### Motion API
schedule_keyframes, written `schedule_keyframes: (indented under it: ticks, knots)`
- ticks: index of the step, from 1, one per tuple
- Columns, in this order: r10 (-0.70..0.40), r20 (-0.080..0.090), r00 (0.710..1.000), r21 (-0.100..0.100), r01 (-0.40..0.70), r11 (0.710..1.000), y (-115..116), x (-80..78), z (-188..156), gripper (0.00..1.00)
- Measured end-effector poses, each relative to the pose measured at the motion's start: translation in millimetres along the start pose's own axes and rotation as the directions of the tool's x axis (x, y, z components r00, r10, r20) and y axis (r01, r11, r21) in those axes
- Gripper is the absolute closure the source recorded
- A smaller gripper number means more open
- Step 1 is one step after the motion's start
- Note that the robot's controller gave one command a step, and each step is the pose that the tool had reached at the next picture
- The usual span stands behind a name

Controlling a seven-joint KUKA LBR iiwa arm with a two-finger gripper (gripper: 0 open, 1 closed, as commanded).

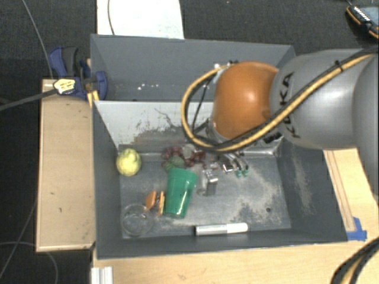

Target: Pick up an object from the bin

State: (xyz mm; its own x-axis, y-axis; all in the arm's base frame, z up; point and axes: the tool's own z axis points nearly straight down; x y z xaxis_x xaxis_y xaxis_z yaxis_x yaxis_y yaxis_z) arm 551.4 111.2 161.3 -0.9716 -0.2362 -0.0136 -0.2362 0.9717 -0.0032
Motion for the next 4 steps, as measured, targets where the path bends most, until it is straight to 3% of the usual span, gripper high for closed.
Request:
schedule_keyframes:
  ticks: [1, 2, 3, 4]
  knots:
    - [-0.01, -0.014, 1.0, -0.005, 0.01, 1.0, 4.7, -2.8, 60.9, 0.0]
    - [-0.014, 0.007, 1.0, -0.001, 0.014, 1.0, 12.9, -25.1, 89.4, 0.0]
    - [-0.024, 0.001, 1.0, -0.004, 0.024, 1.0, 13.3, -11.9, 88.9, 1.0]
    - [-0.024, 0.001, 1.0, -0.004, 0.024, 1.0, 13.3, -11.9, 88.8, 1.0]
